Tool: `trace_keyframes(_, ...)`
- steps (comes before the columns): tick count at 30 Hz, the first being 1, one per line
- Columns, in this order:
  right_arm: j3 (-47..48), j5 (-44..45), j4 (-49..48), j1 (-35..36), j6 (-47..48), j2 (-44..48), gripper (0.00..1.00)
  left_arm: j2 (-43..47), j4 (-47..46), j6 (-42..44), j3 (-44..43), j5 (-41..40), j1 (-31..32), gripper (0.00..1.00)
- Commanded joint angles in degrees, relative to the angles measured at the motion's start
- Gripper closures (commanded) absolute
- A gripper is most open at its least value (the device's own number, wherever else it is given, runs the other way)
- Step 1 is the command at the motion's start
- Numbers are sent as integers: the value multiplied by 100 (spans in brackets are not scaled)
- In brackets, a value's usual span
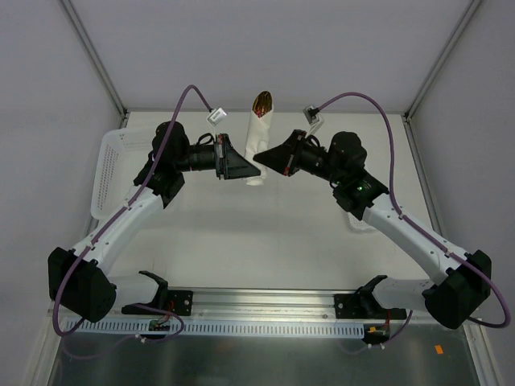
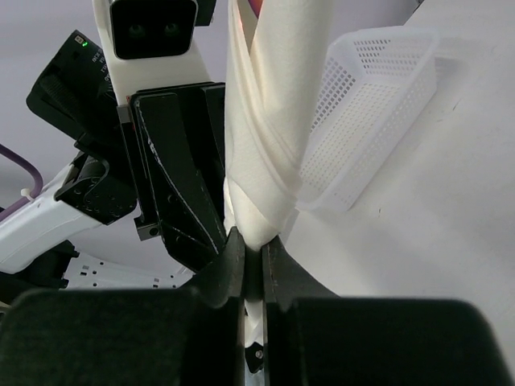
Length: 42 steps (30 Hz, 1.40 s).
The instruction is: Place the utensils on the paper napkin and roll it up
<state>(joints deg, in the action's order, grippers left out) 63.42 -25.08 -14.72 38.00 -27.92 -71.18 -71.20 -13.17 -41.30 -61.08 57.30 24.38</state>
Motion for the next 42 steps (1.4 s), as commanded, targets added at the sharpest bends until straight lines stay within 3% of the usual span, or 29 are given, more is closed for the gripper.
trace_keyframes(1, 426, 152, -655, -73, -152, 69, 100, 150, 183, 421, 26, 396, 67, 100)
trace_keyframes(2, 400, 170, -655, -82, -152, 86, 100, 176, 209, 508, 26, 396, 67, 96)
trace_keyframes(3, 391, 144, -681, -82, -135, 95, 100, 203, 279, 570, 17, 387, 41, 74)
trace_keyframes(4, 391, 109, -673, -82, -91, 104, 100, 220, 341, 605, -18, 405, 14, 66)
trace_keyframes(7, 356, -23, -672, -108, -82, 139, 100, 291, 499, 649, -158, 440, -292, 52)
trace_keyframes(12, 329, -409, -672, -135, -12, 157, 100, 1, 587, 456, -641, 844, -856, 48)
trace_keyframes(28, 320, -911, -1024, 120, -91, -54, 100, -263, -634, -598, -871, 827, -698, 43)
trace_keyframes(34, 399, -867, -954, 304, 23, -160, 100, -298, -1046, -941, -800, 800, -636, 44)
trace_keyframes(39, 391, -700, -866, 305, 103, -116, 100, -280, -1082, -1064, -739, 871, -619, 53)
trace_keyframes(42, 408, -656, -874, 305, 129, -107, 100, -228, -1074, -1143, -581, 915, -610, 51)
